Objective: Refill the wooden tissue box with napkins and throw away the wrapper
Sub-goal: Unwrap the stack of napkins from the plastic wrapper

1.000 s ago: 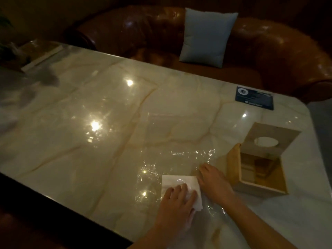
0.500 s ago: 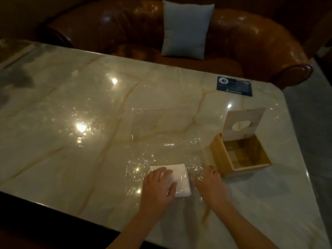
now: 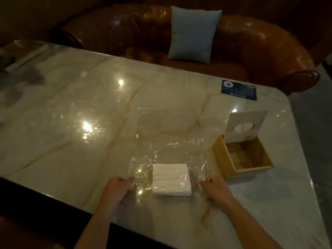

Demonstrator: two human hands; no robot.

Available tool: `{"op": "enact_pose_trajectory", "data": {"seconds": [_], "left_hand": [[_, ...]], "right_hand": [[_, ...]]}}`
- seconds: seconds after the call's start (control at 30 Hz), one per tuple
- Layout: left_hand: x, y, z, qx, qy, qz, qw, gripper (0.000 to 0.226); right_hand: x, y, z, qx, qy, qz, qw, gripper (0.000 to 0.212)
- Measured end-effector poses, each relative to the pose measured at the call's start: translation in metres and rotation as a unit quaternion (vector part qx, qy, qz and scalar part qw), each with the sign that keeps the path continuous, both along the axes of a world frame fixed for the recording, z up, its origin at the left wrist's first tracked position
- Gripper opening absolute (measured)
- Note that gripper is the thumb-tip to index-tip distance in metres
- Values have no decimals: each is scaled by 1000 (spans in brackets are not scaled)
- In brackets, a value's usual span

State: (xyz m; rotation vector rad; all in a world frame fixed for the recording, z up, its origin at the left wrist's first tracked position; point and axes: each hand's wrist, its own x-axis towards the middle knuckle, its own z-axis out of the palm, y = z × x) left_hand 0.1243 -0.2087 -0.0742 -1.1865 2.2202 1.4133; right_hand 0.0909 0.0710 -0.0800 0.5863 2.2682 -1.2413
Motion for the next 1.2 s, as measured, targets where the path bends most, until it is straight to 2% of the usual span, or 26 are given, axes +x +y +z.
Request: {"op": "enact_pose_trajectory", "data": {"seconds": [0.17, 0.33, 0.53, 0.8, 1.0, 1.2], "left_hand": [[8, -8, -2, 60, 6, -13, 998, 26], [8, -4, 2, 57, 54, 3, 997, 28], [-2, -5, 16, 77, 103, 25, 991, 26], [-43, -12, 59, 178, 96, 62, 977, 21], [-66, -15, 88, 231, 118, 52, 964, 22], [-78, -18, 110, 239, 172, 15, 955, 20]], "right_hand": [[1, 2, 6, -112, -44, -52, 991, 35], [-4, 1, 14, -153, -28, -57, 986, 32], [-18, -1, 33, -153, -19, -53, 987, 35], [-59, -6, 69, -206, -2, -74, 976, 34], [-79, -7, 90, -252, -17, -88, 964, 32], [-87, -3, 115, -259, 27, -61, 964, 30]]}}
